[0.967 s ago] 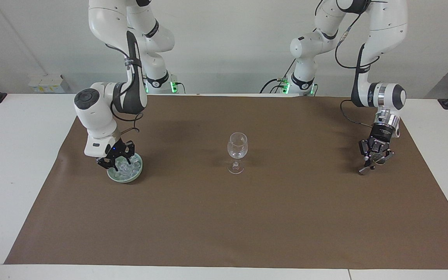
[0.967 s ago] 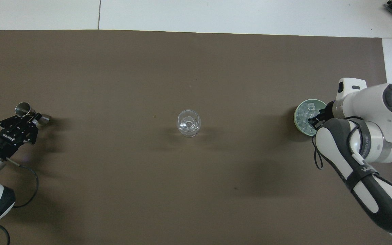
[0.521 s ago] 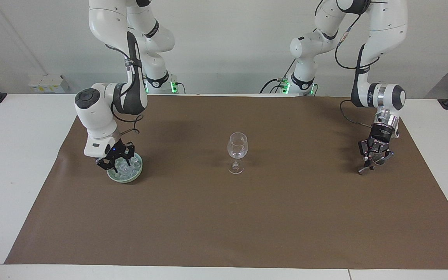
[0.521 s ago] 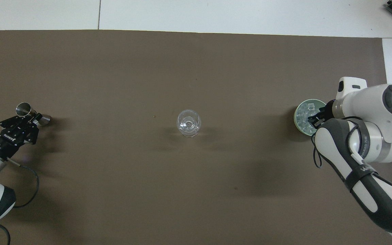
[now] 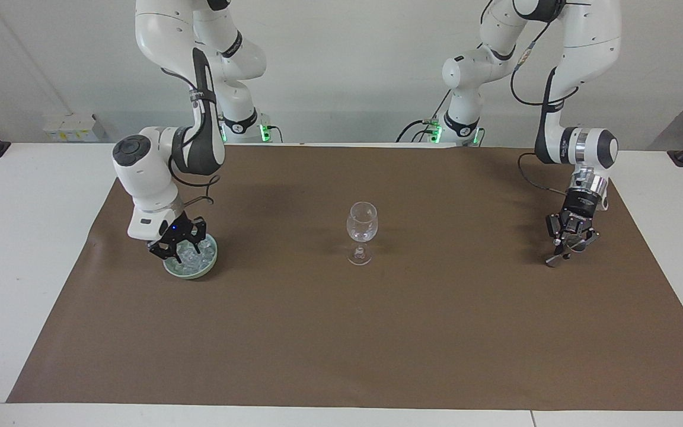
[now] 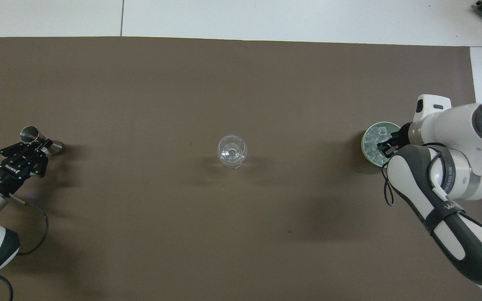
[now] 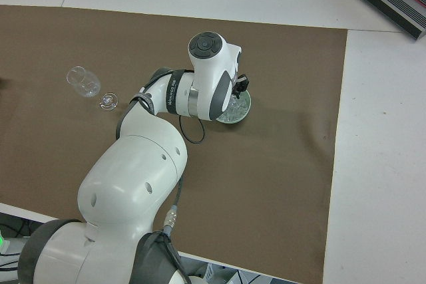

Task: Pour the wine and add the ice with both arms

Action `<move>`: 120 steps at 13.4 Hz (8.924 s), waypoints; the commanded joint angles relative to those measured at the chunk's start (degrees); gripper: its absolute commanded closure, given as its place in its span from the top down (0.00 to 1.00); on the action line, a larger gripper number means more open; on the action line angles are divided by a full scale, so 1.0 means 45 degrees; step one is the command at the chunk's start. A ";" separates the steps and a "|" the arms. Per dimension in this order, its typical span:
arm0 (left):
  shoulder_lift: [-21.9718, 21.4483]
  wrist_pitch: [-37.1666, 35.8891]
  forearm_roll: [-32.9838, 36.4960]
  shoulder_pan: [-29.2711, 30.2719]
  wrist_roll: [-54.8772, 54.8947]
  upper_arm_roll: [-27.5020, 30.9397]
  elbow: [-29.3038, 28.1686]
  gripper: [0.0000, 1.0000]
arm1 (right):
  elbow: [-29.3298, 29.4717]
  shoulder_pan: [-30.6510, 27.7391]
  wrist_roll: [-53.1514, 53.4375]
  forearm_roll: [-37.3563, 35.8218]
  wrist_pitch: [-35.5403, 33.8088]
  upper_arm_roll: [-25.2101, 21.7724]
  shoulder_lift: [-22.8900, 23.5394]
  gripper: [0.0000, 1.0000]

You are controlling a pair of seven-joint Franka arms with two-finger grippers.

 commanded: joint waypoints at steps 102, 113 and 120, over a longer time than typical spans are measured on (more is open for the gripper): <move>-0.4825 0.3407 1.3724 -0.2723 -0.0067 -0.1399 0.2492 1.00 | 0.6740 -0.0986 0.9701 -0.0609 -1.0979 0.0784 -0.3569 1.00; -0.4651 -0.2019 2.0876 -0.2897 -0.0087 -0.1516 0.5790 1.00 | 0.6701 -0.0693 0.9721 -0.0609 -1.0999 0.0530 -0.3589 1.00; -0.4534 -0.5186 2.3456 -0.3816 0.0418 -0.1653 0.7862 1.00 | 0.6564 -0.0712 0.9721 -0.0609 -1.0999 0.0530 -0.3647 1.00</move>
